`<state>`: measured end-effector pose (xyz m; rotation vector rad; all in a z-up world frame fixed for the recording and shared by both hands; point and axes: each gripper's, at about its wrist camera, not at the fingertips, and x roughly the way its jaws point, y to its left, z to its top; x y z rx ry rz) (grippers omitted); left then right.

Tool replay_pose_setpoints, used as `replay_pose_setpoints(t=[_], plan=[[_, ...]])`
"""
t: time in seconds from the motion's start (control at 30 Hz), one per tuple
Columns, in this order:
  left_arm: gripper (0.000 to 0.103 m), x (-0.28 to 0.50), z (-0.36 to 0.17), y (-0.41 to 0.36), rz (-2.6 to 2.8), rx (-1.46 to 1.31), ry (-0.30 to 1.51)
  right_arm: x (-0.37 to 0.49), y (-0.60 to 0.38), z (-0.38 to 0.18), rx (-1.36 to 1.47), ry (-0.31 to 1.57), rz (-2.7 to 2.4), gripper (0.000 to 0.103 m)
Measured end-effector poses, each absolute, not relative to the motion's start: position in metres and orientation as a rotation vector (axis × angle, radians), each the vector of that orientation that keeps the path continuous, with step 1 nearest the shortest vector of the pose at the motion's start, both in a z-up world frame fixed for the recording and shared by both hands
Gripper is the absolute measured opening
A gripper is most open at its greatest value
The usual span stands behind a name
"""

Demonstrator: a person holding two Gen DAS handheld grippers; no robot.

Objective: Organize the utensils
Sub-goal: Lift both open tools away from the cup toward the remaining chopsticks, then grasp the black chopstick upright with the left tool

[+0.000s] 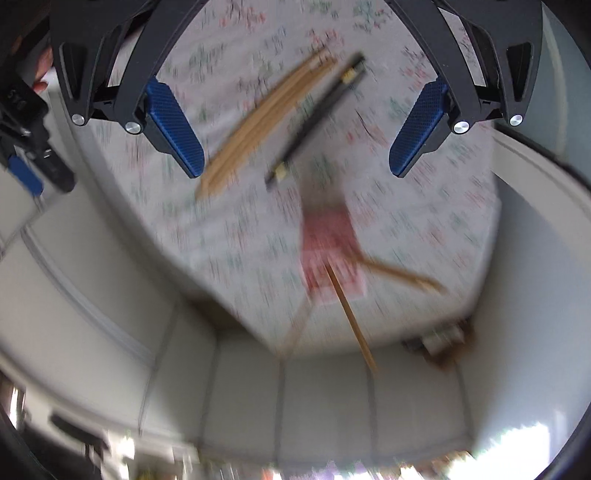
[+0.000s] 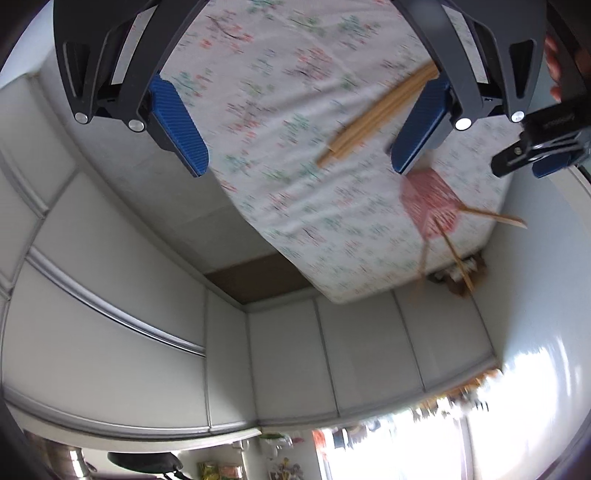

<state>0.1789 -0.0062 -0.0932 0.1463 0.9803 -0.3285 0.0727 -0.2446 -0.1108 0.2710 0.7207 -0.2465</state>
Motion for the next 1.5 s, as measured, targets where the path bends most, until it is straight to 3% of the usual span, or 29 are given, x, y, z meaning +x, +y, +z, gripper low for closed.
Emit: replay_pose_setpoints(t=[0.13, 0.3, 0.37, 0.43, 0.63, 0.97, 1.03, 1.17, 1.5], plan=[[0.096, 0.218, -0.137, -0.016, -0.377, 0.139, 1.227, 0.084, -0.242, -0.134, 0.152, 0.820, -0.285, 0.097], [0.095, 0.245, -0.176, -0.034, -0.371, 0.170, 1.332, 0.091, -0.242, -0.172, 0.128, 0.919, -0.264, 0.097], [0.083, 0.253, -0.191, -0.044, -0.366, 0.224, 1.368, 0.093, -0.242, -0.187, 0.134, 0.955, -0.253, 0.097], [0.056, 0.260, -0.204, -0.051, -0.366, 0.278, 1.396, 0.095, -0.243, -0.194, 0.141, 0.982, -0.243, 0.097], [0.041, 0.272, -0.223, -0.063, -0.384, 0.332, 1.406, 0.099, -0.248, -0.198, 0.198, 0.996, -0.220, 0.097], [0.030, 0.287, -0.231, -0.076, -0.372, 0.340, 1.387, 0.104, -0.240, -0.200, 0.188, 1.006, -0.178, 0.097], [0.013, 0.292, -0.240, -0.078, -0.361, 0.339, 1.412, 0.105, -0.242, -0.202, 0.201, 1.015, -0.173, 0.097], [0.011, 0.292, -0.240, -0.073, -0.349, 0.304, 1.396, 0.106, -0.244, -0.200, 0.226, 1.013, -0.162, 0.097], [0.009, 0.257, -0.194, 0.018, -0.396, -0.117, 1.282, 0.135, -0.203, -0.181, 0.218, 0.995, -0.004, 0.097]])
